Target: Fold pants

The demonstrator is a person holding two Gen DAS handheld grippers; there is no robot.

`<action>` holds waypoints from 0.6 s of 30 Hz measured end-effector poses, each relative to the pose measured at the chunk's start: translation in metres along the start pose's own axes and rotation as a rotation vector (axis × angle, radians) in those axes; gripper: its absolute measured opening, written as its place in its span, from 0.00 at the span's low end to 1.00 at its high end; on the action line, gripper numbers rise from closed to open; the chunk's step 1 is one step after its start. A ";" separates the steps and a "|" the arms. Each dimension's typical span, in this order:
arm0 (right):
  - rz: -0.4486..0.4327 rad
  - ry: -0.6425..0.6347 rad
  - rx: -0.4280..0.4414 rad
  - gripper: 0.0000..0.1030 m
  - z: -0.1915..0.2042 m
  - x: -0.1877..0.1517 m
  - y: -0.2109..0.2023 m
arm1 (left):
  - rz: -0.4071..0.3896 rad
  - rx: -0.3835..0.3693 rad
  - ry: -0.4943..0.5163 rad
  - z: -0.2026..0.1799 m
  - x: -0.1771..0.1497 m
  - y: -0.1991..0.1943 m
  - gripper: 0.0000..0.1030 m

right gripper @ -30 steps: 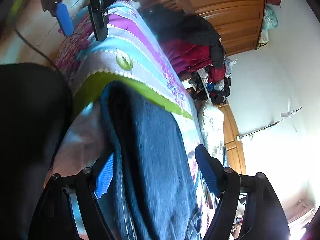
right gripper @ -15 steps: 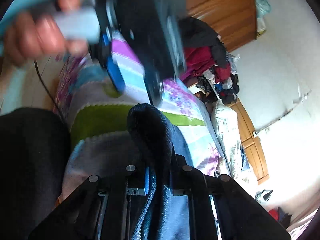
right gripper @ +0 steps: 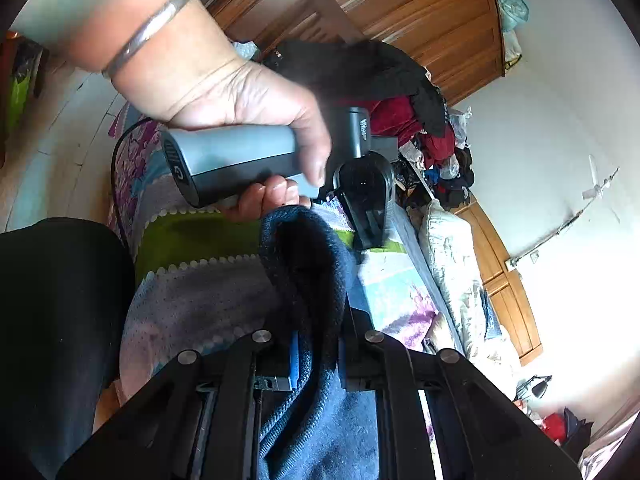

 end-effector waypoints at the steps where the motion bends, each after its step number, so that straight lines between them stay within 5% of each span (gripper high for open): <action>1: 0.003 0.016 0.004 0.14 -0.004 -0.001 -0.001 | 0.009 -0.003 0.002 0.000 -0.001 -0.002 0.24; 10: 0.034 0.333 0.046 0.14 -0.078 -0.030 -0.038 | -0.095 0.042 0.098 -0.071 -0.001 -0.028 0.14; 18: 0.120 0.803 -0.042 0.14 -0.177 -0.150 -0.115 | -0.153 -0.026 0.262 -0.242 -0.033 0.011 0.13</action>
Point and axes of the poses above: each gripper's, at about its wrist camera, not at the fingertips, and y roughly the way its jaws point, z to its left, x to its top, the point moved 2 cm from there along y, roughly the way its jaws point
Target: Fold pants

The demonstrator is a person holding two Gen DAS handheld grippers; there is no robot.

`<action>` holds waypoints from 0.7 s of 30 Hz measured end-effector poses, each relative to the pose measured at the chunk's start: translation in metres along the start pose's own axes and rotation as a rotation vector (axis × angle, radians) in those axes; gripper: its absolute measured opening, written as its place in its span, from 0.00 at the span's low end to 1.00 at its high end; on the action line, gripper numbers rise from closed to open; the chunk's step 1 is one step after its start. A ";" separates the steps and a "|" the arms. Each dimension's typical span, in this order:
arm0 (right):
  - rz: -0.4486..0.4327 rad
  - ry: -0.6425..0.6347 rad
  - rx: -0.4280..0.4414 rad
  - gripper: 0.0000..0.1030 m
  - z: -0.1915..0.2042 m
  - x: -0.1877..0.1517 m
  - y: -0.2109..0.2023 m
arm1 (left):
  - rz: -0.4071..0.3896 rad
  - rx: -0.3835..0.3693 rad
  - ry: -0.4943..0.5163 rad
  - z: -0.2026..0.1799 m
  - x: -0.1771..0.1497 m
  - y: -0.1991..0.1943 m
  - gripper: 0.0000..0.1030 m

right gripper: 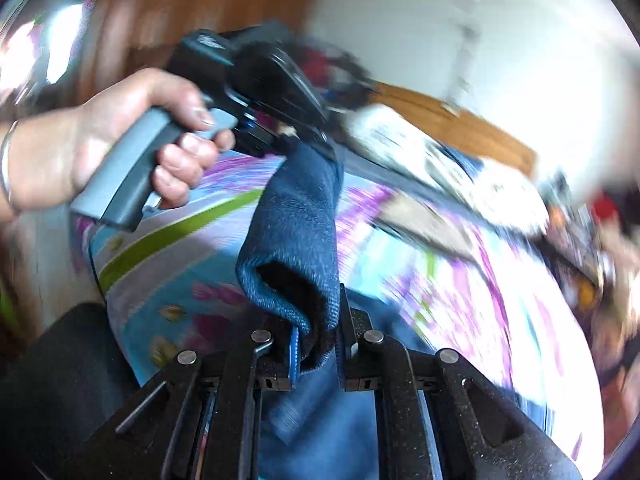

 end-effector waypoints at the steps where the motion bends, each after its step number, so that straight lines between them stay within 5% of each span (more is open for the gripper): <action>1: 0.009 0.067 -0.019 0.14 -0.023 -0.008 -0.009 | 0.016 -0.014 0.030 -0.026 -0.004 0.015 0.13; 5: 0.058 0.352 -0.113 0.14 -0.109 -0.062 -0.049 | 0.117 -0.068 0.160 -0.120 -0.036 0.087 0.13; 9: 0.118 0.705 -0.191 0.14 -0.190 -0.141 -0.082 | 0.274 -0.080 0.279 -0.195 -0.101 0.174 0.13; 12: 0.144 1.001 -0.167 0.14 -0.232 -0.209 -0.091 | 0.382 -0.044 0.347 -0.230 -0.150 0.244 0.13; 15: 0.141 1.299 -0.029 0.14 -0.256 -0.260 -0.086 | 0.446 0.038 0.558 -0.250 -0.199 0.305 0.20; 17: 0.094 1.400 0.050 0.14 -0.264 -0.273 -0.090 | 0.472 0.058 0.494 -0.247 -0.202 0.316 0.27; 19: 0.056 1.494 0.119 0.14 -0.268 -0.287 -0.093 | 0.458 -0.006 0.362 -0.248 -0.184 0.310 0.43; 21: 0.028 1.574 0.187 0.14 -0.276 -0.300 -0.095 | 0.413 -0.065 0.295 -0.251 -0.160 0.299 0.44</action>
Point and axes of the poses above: each gripper's, at about its wrist camera, not at the fingertips, and y roughly the way its jaws point, z to its left, x to its top, the point moved 2 cm from there along y, roughly the way its jaws point
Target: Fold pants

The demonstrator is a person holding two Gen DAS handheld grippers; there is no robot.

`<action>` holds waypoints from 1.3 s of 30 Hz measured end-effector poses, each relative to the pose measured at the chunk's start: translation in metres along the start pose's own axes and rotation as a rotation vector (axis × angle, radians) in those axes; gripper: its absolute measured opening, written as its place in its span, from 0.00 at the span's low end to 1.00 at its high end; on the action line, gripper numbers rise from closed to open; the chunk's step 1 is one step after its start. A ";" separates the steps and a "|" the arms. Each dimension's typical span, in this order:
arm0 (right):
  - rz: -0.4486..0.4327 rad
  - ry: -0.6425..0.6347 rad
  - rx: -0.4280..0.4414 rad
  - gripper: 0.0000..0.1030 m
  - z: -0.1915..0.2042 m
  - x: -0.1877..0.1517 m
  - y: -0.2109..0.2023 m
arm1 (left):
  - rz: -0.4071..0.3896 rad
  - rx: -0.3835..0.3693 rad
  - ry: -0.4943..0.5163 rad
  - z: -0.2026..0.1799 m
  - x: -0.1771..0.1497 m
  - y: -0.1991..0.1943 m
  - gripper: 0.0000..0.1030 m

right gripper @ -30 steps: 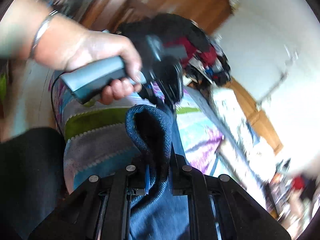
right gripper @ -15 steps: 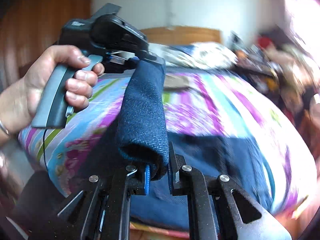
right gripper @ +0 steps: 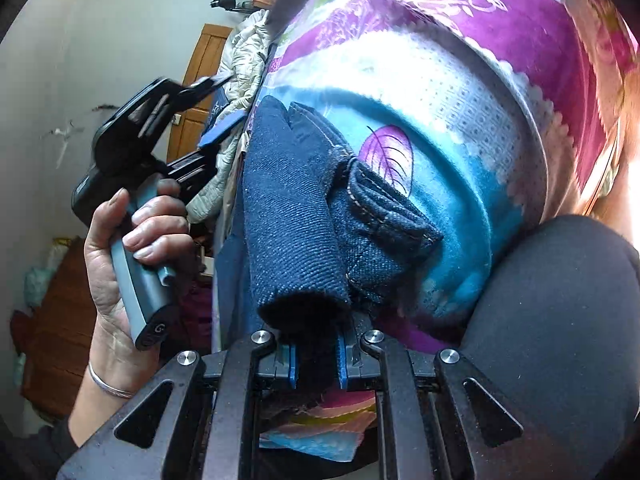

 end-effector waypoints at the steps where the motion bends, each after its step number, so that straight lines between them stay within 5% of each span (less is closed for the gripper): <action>1: 0.013 0.025 0.026 0.15 -0.004 0.000 0.001 | -0.046 0.008 0.015 0.000 0.007 -0.013 0.46; 3: 0.050 0.072 0.068 0.15 -0.012 0.004 -0.003 | -0.095 0.050 0.051 0.000 0.014 -0.031 0.60; 6: 0.047 0.114 0.093 0.18 -0.021 0.001 -0.019 | -0.113 0.112 0.078 0.024 0.005 -0.059 0.61; 8: -0.001 -0.003 -0.013 0.21 -0.004 0.000 -0.036 | -0.111 0.153 0.084 0.044 -0.013 -0.076 0.61; 9: -0.040 -0.088 -0.093 0.37 0.009 -0.001 -0.045 | -0.112 0.180 0.085 0.058 -0.024 -0.081 0.61; 10: -0.100 -0.176 -0.185 0.42 0.023 -0.001 -0.056 | -0.118 0.211 0.077 0.077 -0.035 -0.094 0.61; 14: -0.246 -0.359 -0.319 0.45 0.065 0.021 -0.079 | -0.107 0.301 -0.017 0.132 -0.061 -0.096 0.61; 18: -0.100 -0.580 -0.336 0.56 0.106 0.076 -0.012 | -0.083 0.300 -0.101 0.174 -0.072 -0.081 0.60; 21: 0.049 -0.585 -0.343 0.57 0.106 0.110 0.056 | -0.101 0.335 -0.097 0.165 -0.069 -0.075 0.65; 22: 0.123 -0.564 -0.306 0.56 0.102 0.116 0.077 | -0.098 0.350 -0.090 0.161 -0.068 -0.072 0.66; 23: 0.149 -0.549 -0.307 0.43 0.095 0.117 0.097 | -0.097 0.356 -0.085 0.158 -0.067 -0.070 0.67; 24: 0.182 -0.553 -0.293 0.17 0.095 0.119 0.106 | -0.095 0.353 -0.079 0.156 -0.066 -0.070 0.68; 29: 0.128 -0.702 -0.219 0.10 0.126 0.130 0.112 | -0.125 0.315 -0.107 0.161 -0.071 -0.094 0.69; 31: 0.189 -0.659 -0.332 0.16 0.111 0.147 0.138 | -0.131 0.335 -0.077 0.169 -0.075 -0.094 0.71; 36: 0.041 -0.688 -0.317 0.18 0.122 0.166 0.125 | -0.107 0.356 -0.003 0.169 -0.079 -0.083 0.72; 39: 0.044 -0.690 -0.342 0.10 0.127 0.179 0.121 | -0.117 0.350 -0.025 0.168 -0.077 -0.089 0.72</action>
Point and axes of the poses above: each gripper's, at about its wrist camera, not at the fingertips, and y roughly the way its jaws point, z to its left, x to its top, the point moved 2 cm from there along y, roughly the way its jaws point
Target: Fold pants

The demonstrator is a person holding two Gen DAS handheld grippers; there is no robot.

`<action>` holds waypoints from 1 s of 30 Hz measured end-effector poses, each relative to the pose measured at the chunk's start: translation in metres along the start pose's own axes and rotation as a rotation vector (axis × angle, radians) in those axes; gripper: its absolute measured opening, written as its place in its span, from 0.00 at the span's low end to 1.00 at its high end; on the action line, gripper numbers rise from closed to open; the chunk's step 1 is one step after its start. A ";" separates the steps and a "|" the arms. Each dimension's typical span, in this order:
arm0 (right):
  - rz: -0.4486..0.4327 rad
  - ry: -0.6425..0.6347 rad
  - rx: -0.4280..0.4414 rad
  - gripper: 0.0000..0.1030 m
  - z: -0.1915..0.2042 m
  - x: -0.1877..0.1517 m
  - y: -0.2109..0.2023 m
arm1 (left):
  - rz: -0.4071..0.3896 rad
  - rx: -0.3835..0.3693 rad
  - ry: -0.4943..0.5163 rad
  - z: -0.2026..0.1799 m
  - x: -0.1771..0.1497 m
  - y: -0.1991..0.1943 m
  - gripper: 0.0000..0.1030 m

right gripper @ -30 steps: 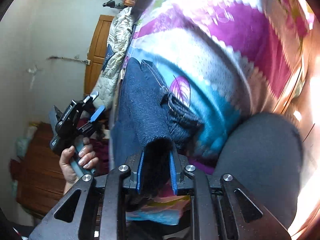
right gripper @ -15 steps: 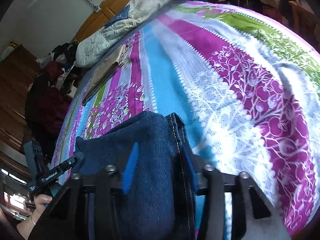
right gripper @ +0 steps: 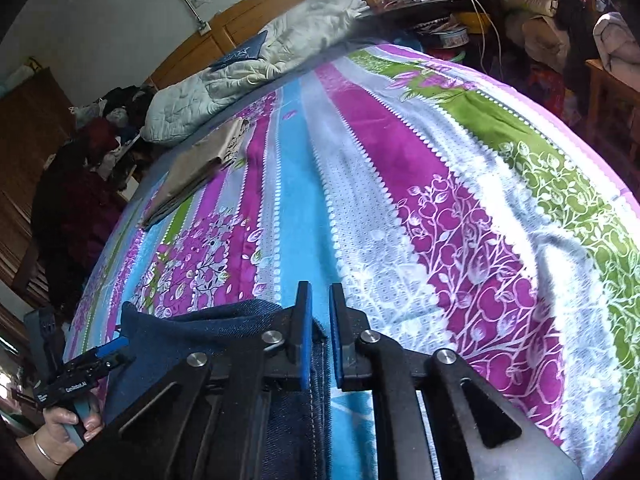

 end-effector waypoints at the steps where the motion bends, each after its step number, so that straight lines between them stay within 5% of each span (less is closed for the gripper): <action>1: -0.003 0.005 0.052 0.10 0.003 -0.001 -0.006 | -0.011 -0.013 -0.021 0.001 0.002 -0.004 0.72; 4: 0.024 -0.064 0.159 0.10 0.031 -0.019 -0.018 | -0.053 -0.032 -0.018 0.004 0.009 -0.009 0.73; 7: 0.137 -0.124 0.024 0.00 0.032 -0.039 0.028 | -0.038 -0.037 -0.100 0.033 0.019 0.015 0.72; 9: 0.094 -0.122 -0.022 0.00 0.025 -0.034 0.035 | -0.031 -0.057 -0.105 0.038 0.021 0.026 0.72; 12: 0.048 -0.124 -0.217 0.09 0.021 -0.017 0.025 | -0.002 -0.008 -0.014 0.027 0.034 0.032 0.73; 15: -0.005 -0.118 -0.098 0.09 0.032 -0.020 -0.023 | 0.012 0.009 -0.067 0.034 0.052 0.023 0.64; 17: -0.019 -0.196 -0.026 0.09 0.053 -0.046 -0.065 | -0.009 -0.081 -0.085 0.032 0.055 0.000 0.64; 23: 0.034 -0.347 0.042 0.09 0.086 -0.153 -0.120 | 0.043 -0.366 0.158 -0.017 -0.032 -0.087 0.66; 26: 0.098 -0.288 0.051 0.07 0.070 -0.187 -0.103 | 0.130 -0.469 0.139 -0.023 -0.089 -0.096 0.65; 28: 0.125 -0.242 0.024 0.00 0.058 -0.196 -0.086 | 0.172 -0.445 0.167 -0.023 -0.123 -0.086 0.65; 30: 0.137 -0.211 0.043 0.00 0.057 -0.190 -0.087 | 0.104 -0.397 0.255 -0.024 -0.134 -0.081 0.60</action>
Point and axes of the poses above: each gripper's, at about its wrist camera, not at the fingertips, and y roughly the way its jaws point, z to its left, x to its top, the point moved 2 cm from there along y, roughly the way its jaws point
